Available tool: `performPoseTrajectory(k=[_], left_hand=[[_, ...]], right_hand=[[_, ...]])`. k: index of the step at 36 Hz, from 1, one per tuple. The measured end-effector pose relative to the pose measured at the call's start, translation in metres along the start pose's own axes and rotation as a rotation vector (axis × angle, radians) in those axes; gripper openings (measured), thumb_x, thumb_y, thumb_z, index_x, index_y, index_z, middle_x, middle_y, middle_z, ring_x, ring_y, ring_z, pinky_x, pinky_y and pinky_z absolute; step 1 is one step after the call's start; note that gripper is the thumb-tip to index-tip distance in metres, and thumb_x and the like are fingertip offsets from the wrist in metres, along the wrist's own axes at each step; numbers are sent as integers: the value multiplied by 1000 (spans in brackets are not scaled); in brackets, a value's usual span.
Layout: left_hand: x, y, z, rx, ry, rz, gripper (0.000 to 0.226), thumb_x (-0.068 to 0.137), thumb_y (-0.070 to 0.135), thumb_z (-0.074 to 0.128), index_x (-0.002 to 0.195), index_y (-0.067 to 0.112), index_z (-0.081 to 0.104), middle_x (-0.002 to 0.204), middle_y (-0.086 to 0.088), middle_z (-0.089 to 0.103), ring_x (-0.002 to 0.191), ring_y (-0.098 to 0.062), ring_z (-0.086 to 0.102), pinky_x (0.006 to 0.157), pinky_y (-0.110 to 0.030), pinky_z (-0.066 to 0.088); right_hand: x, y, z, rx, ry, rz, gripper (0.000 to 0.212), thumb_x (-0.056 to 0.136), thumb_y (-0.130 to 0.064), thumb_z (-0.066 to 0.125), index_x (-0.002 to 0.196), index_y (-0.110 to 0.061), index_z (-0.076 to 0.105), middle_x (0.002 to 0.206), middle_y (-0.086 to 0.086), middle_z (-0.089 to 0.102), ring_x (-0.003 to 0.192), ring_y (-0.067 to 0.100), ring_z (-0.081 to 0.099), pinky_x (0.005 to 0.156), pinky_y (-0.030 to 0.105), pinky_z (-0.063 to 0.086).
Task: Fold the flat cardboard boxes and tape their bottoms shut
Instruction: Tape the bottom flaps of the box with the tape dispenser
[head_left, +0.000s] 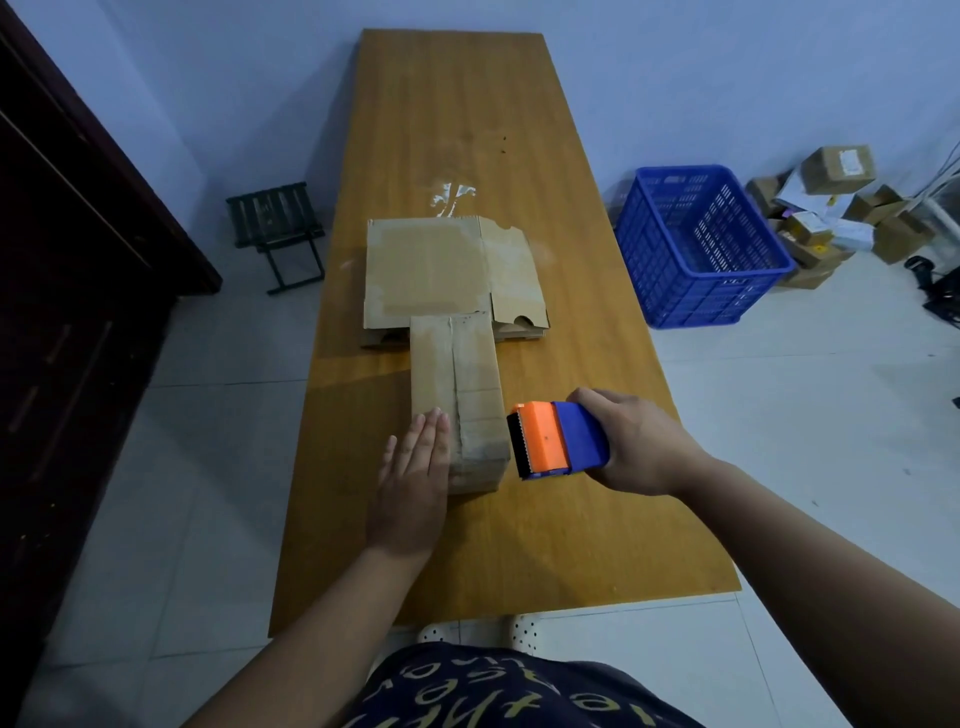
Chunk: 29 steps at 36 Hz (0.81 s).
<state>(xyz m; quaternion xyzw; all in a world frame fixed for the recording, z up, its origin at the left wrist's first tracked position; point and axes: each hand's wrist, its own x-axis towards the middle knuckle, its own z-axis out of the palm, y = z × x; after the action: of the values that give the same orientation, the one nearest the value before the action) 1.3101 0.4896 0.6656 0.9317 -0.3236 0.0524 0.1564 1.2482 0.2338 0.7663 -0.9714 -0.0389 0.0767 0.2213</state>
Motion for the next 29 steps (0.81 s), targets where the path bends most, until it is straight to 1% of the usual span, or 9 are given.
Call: performPoseTrajectory(k=[3,7,10,15,18,22,26,29], left_hand=[[0,1,-1,-5,-16,-2,93,63,3,79,142,2,32,141,-18,48,133,-29,33,102,-52,30],[1,1,-2,-3,-39,-9,99,65,10,84,144,5,26,142,-16,47,134,-28,31,103,-50,29],[1,1,-2,0,-45,-19,101,64,10,85,144,6,24,143,-16,46,134,-27,31,104,-48,29],[1,1,-2,32,-54,-41,109,58,9,89,145,7,24,143,-14,46,134,-26,32,103,-46,29],[1,1,-2,33,-44,-38,112,55,7,91,145,7,24,143,-14,46,133,-26,33,103,-46,30],[0,1,1,31,-26,-14,108,56,8,90,144,5,26,142,-16,47,133,-28,36,103,-47,30],[0,2,2,11,-21,-24,103,59,9,88,143,5,28,143,-16,45,133,-29,38,103,-46,31],[1,2,2,-6,-6,-19,98,62,9,85,142,5,29,142,-17,47,132,-30,38,102,-48,33]], right_hand=[[0,4,3,31,-12,20,46,77,-31,76,112,-28,46,91,-13,56,82,6,57,70,19,44],[-1,8,8,54,-20,47,48,76,-27,76,113,-30,45,92,-13,55,83,4,56,70,17,42],[0,11,9,72,-43,84,49,77,-26,76,115,-30,44,94,-12,55,84,5,56,71,17,40],[-3,13,16,73,-70,126,51,79,-24,76,116,-30,43,95,-11,55,82,2,53,67,13,36],[-3,15,20,84,-70,147,53,78,-23,77,118,-29,42,96,-13,53,82,2,52,69,16,36],[-3,18,27,134,-61,156,53,78,-19,77,117,-29,43,99,-12,54,87,5,53,71,18,37],[-2,21,30,149,-53,155,54,78,-17,76,119,-28,43,102,-11,55,91,6,54,71,14,36],[0,22,31,149,-57,158,54,78,-15,76,120,-28,43,104,-10,55,93,8,55,75,20,40]])
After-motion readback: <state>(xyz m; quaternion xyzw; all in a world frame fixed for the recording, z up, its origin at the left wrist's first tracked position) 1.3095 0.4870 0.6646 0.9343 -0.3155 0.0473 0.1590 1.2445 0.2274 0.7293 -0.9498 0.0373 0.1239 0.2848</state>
